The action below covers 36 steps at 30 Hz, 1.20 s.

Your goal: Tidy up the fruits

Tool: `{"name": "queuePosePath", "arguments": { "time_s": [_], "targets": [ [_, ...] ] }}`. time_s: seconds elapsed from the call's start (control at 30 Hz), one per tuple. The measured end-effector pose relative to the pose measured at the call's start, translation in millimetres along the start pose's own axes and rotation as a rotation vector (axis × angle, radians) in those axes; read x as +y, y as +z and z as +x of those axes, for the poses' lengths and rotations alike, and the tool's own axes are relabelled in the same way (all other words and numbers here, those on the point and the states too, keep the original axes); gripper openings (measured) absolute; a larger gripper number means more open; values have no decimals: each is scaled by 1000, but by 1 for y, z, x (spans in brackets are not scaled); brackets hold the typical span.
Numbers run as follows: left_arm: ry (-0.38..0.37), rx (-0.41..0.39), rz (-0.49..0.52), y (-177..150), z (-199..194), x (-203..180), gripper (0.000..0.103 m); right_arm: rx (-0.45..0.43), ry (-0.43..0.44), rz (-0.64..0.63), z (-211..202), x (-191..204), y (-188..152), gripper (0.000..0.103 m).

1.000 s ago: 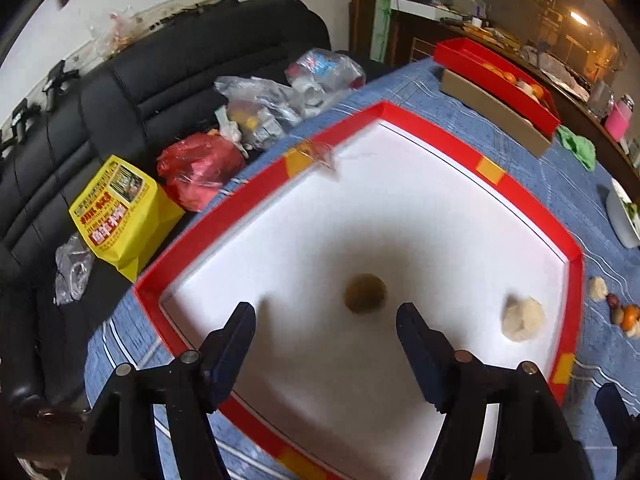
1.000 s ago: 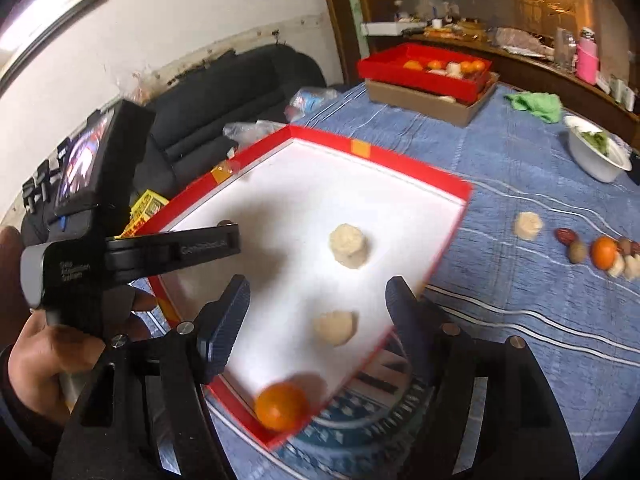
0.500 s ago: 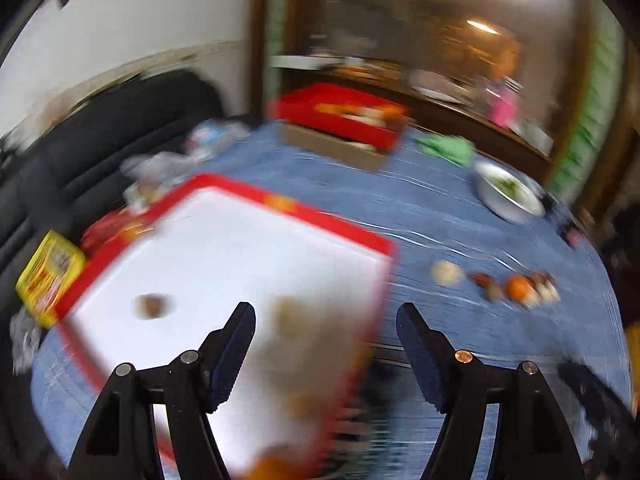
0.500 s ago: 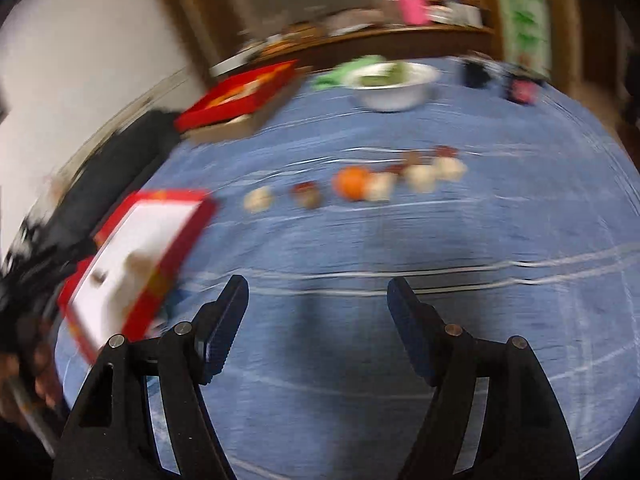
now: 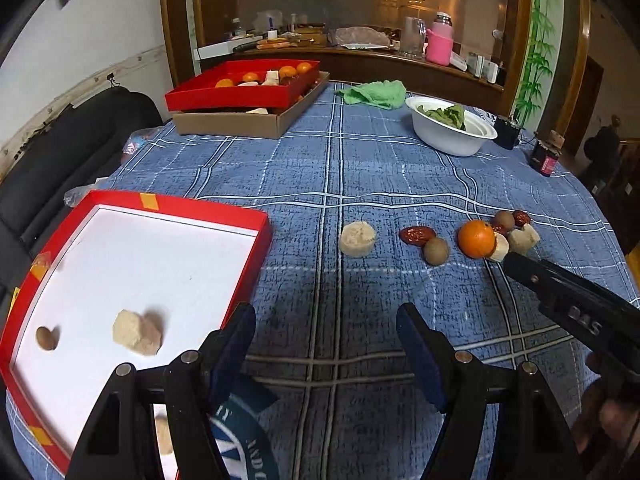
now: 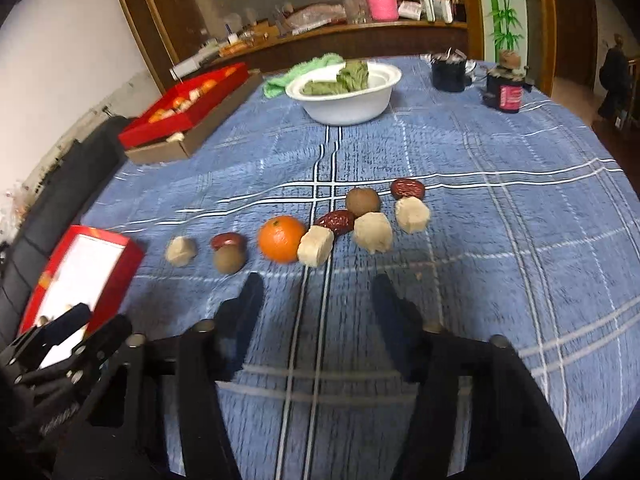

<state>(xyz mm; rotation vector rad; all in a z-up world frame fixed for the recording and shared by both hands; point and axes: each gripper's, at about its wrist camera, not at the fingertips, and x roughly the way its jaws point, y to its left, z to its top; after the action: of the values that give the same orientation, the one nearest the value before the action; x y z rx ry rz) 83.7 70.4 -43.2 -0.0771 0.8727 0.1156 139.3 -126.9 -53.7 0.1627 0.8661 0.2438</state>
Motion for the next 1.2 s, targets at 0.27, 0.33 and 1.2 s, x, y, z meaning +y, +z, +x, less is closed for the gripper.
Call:
{"name": "queuePosePath", "arguments": {
  "time_s": [0.27,0.33,1.2],
  "targets": [
    [-19,19,-5,5,18,-4,71,35,-54,-38,29,4,14,30],
    [-20,29,-5,6,22,-5,71,37,-50,-45,31,5,18,25],
    [-99,21,100,42,48,-77,58,9,113,28,25,-32,18,13]
  ]
}}
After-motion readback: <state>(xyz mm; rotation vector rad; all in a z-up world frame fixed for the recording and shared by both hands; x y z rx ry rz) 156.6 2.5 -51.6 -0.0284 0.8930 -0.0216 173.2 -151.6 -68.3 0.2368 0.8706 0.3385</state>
